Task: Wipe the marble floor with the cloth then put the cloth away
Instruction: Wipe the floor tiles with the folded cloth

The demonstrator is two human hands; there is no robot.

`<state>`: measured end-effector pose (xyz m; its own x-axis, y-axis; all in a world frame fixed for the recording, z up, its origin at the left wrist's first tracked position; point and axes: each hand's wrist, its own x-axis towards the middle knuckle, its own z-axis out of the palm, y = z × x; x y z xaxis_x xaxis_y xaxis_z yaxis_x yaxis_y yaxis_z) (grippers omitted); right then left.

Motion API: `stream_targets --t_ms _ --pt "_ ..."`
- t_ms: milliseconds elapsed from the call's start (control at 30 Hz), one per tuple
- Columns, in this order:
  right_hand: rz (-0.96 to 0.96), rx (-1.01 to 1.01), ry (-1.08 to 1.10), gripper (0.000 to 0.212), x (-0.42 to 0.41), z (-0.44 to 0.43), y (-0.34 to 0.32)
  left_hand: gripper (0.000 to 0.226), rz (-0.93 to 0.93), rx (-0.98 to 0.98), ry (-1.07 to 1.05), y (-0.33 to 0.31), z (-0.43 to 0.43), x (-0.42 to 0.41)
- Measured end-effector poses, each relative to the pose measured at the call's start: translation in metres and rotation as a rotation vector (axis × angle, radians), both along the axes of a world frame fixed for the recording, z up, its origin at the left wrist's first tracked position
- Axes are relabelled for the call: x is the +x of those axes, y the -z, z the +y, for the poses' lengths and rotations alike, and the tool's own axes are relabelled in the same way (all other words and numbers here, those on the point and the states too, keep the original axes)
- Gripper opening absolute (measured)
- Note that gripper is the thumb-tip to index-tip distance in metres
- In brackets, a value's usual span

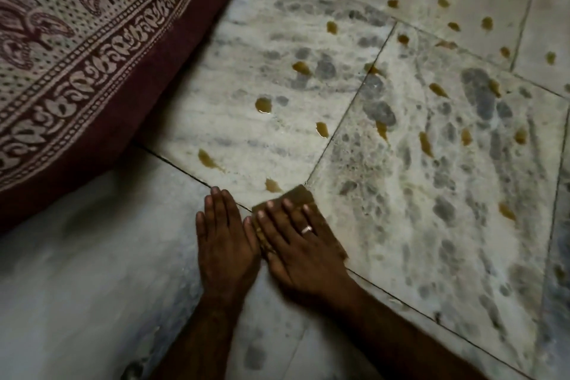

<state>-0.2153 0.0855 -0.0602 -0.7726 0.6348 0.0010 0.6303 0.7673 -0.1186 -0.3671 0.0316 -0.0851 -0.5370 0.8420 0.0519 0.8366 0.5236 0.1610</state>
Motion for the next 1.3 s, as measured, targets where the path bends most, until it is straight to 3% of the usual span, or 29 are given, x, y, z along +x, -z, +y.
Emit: stream_targets --t_ms 133,267,467,667,933,1133,1300 --pt "-0.043 -0.021 -0.027 0.063 -0.036 0.057 0.004 0.067 0.003 -0.027 -0.008 0.000 0.005 -0.017" --pt "-0.115 -0.075 0.141 0.066 -0.021 0.103 -0.001 0.070 -0.014 -0.022 -0.020 -0.003 0.010 -0.018" --pt "-0.095 -0.040 0.357 0.069 0.020 0.061 -0.002 0.071 -0.020 -0.013 -0.129 -0.002 0.025 -0.051" --pt "-0.020 -0.006 -0.126 0.068 -0.034 0.008 -0.003 0.067 -0.019 0.014 -0.182 0.002 0.020 -0.077" --pt "-0.055 -0.129 -0.303 0.070 -0.143 0.077 -0.008 0.068 -0.056 0.017 -0.317 -0.001 0.021 -0.090" --pt "-0.110 -0.120 -0.167 0.069 -0.166 0.134 -0.011 0.072 -0.015 -0.040 -0.279 -0.005 0.023 -0.088" --pt "-0.106 -0.103 0.119 0.071 -0.098 0.160 -0.009 0.068 0.007 -0.034 -0.220 -0.004 0.024 -0.088"
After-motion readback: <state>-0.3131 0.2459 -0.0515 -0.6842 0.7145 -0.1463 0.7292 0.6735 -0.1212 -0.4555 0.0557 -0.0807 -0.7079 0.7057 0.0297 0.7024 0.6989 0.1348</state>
